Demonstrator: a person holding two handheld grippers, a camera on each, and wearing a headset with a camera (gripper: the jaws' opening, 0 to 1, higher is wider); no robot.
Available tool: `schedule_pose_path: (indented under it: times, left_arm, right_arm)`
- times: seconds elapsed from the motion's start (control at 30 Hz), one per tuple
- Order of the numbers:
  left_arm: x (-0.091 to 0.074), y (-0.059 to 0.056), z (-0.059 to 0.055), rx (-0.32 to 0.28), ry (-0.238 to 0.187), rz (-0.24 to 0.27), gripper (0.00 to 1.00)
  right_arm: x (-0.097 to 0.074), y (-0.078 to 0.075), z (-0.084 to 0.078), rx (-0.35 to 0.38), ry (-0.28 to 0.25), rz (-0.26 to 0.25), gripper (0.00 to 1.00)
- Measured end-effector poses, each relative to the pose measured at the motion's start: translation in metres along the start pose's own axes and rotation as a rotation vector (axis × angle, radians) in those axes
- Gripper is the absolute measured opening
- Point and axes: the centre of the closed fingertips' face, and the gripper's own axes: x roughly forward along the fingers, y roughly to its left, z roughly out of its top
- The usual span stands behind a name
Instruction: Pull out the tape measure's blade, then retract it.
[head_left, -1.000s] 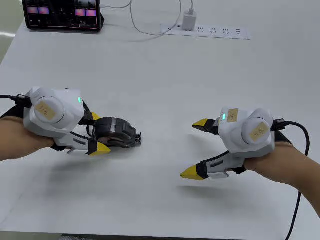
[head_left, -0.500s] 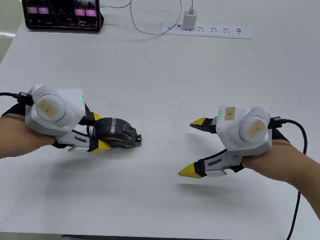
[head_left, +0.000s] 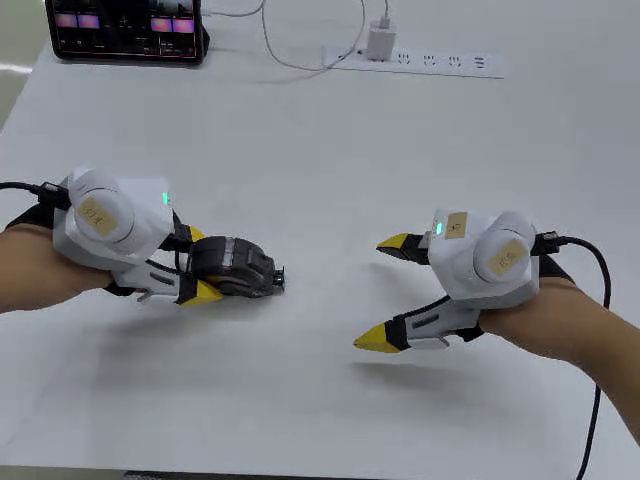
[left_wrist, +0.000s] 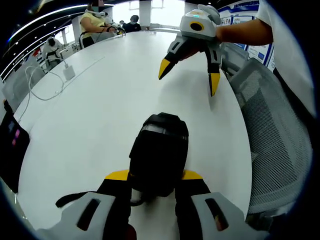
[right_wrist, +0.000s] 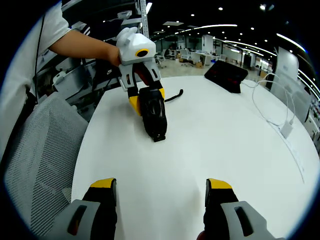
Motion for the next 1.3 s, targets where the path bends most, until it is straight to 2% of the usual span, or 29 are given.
schedule_pose_path:
  times: [0.3, 0.63, 0.87, 1.3]
  left_arm:
    - [0.001, 0.000, -0.001, -0.003, 0.009, 0.002, 0.28]
    - [0.001, 0.000, -0.001, -0.003, 0.017, 0.009, 0.28]
    - [0.001, 0.001, -0.001, -0.032, 0.012, 0.012, 0.28]
    - [0.001, 0.001, -0.001, -0.018, 0.013, 0.010, 0.28]
  right_arm:
    - [0.011, -0.005, 0.009, -0.012, -0.024, 0.003, 0.68]
    - [0.028, -0.008, 0.021, -0.039, -0.062, 0.022, 0.59]
    - [0.041, -0.008, 0.030, -0.075, -0.081, 0.026, 0.49]
    - [0.061, -0.008, 0.046, -0.079, -0.129, 0.054, 0.36]
